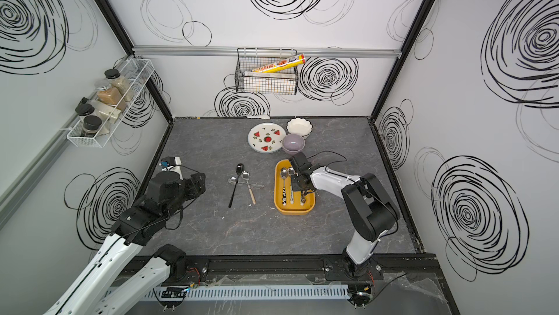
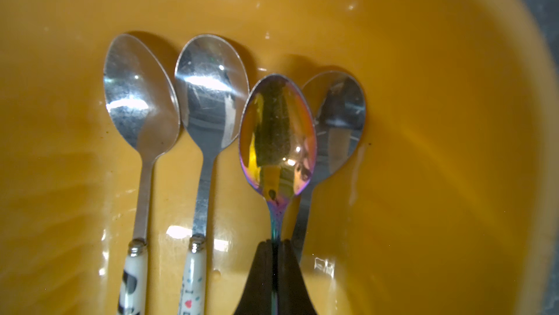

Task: Put the spoon into the storage box
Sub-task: Place the spoon in the storage box.

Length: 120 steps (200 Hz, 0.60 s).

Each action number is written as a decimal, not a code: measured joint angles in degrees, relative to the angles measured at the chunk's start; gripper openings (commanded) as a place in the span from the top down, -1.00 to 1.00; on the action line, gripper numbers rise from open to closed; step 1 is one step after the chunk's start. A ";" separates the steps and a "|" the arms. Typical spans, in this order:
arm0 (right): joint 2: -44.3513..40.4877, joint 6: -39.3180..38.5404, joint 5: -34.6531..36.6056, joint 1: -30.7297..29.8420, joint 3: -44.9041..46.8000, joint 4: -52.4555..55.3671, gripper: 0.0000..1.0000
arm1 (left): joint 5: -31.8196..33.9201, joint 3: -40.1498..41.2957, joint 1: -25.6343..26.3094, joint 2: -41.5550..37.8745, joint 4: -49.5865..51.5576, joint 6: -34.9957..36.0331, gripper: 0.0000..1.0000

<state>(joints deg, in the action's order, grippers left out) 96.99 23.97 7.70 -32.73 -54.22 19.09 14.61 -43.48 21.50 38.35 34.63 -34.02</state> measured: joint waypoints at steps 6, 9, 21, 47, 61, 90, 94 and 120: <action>0.17 0.00 -0.09 0.00 -0.02 -0.26 1.00 | 0.00 0.00 0.00 0.02 0.00 0.00 -0.43; 0.28 0.00 -0.17 0.00 -0.07 -0.31 1.00 | 0.00 0.00 0.00 0.07 0.00 0.00 -0.43; 0.81 0.04 -0.42 0.00 -0.22 -0.46 1.00 | 0.00 0.00 0.00 0.22 0.00 0.00 -0.43; 1.86 0.26 -1.05 0.04 -0.85 -1.31 1.00 | 0.00 0.00 0.00 0.31 0.00 0.00 -0.43; 2.51 0.48 -1.38 0.07 -1.44 -1.70 0.99 | -0.02 0.00 0.00 0.39 0.00 0.00 -0.43; 2.80 1.01 -1.70 0.11 -1.95 -1.73 0.72 | -0.07 0.00 0.00 0.72 0.00 0.00 -0.43; 2.71 1.22 -1.79 0.11 -1.95 -1.68 0.67 | -0.07 0.00 0.02 0.83 0.00 0.00 -0.43; 0.90 1.14 -2.36 0.11 -1.95 -0.79 0.41 | -0.13 0.00 0.85 1.88 0.00 0.00 -0.43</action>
<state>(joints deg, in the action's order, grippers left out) 97.89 25.10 5.34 -32.62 -56.16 18.31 14.48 -43.48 22.35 40.23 34.63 -34.02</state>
